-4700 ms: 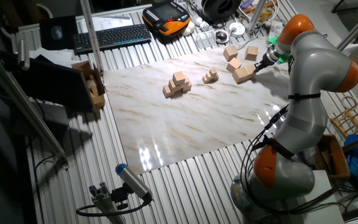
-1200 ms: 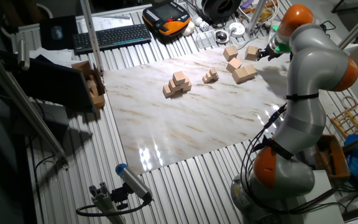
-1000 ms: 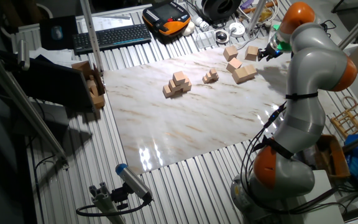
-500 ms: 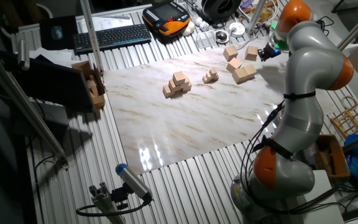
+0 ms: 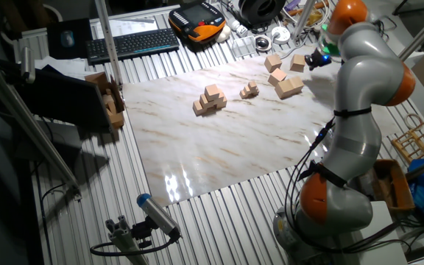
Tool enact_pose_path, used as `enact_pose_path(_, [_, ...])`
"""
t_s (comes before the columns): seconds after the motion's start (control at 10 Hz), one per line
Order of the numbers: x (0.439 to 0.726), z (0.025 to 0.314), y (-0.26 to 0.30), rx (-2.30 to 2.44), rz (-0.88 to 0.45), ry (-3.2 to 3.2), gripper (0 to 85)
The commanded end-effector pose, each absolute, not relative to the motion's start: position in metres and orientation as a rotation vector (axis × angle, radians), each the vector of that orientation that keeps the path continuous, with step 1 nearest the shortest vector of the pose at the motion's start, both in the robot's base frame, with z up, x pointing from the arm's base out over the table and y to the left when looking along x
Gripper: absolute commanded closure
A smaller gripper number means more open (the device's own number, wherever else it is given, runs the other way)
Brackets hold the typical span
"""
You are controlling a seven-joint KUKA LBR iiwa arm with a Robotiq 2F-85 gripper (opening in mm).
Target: Stack the blocks into a pyramid shape
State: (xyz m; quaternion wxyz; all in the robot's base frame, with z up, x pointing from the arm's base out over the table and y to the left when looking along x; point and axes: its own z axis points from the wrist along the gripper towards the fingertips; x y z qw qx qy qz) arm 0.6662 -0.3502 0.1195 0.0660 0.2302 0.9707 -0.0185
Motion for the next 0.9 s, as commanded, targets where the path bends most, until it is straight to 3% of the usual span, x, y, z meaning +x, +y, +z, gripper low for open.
enact_pose_path(0.0, [0.671, 0.12, -0.349, 0.736, -0.056, 2.913, 85.0])
enact_pose_path(0.3, [0.687, 0.111, -0.344, 0.722, -0.002, 2.902, 85.0])
enact_pose_path(0.8, [0.705, 0.111, -0.339, 0.682, -0.024, 2.892, 85.0])
